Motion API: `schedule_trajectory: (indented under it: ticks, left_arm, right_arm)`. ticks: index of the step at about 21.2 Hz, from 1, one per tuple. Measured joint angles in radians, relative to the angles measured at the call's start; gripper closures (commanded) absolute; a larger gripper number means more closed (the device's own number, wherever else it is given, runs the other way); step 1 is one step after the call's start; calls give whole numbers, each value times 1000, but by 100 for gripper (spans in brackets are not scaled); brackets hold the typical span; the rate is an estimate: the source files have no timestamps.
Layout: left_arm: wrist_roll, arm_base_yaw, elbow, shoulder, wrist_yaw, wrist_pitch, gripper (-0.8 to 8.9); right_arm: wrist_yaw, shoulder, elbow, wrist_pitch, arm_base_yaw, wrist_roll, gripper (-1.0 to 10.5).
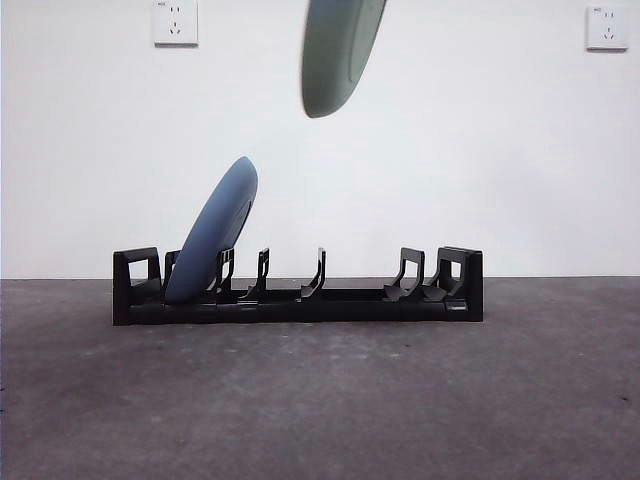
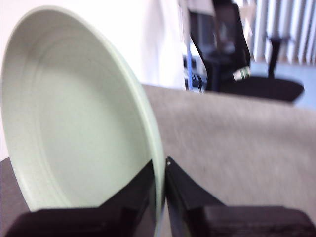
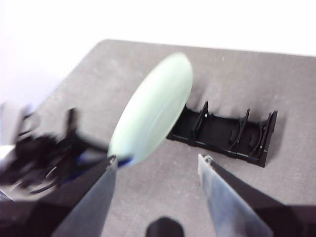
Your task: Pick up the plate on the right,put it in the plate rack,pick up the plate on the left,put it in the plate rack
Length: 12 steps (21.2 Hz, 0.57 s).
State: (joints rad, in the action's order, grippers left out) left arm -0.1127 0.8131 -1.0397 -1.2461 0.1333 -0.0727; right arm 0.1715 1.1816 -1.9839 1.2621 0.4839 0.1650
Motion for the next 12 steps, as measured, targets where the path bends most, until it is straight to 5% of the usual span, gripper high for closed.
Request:
schedule_trajectory:
  ticks: [3, 12]
  left_arm:
    - [93, -32, 0, -115, -36, -135, 821]
    - [137, -120, 0, -284, -108, -281, 821]
  right_arm:
    - [0, -56, 0, 25, 0, 0, 664]
    - [0, -94, 3, 92, 0, 0, 666]
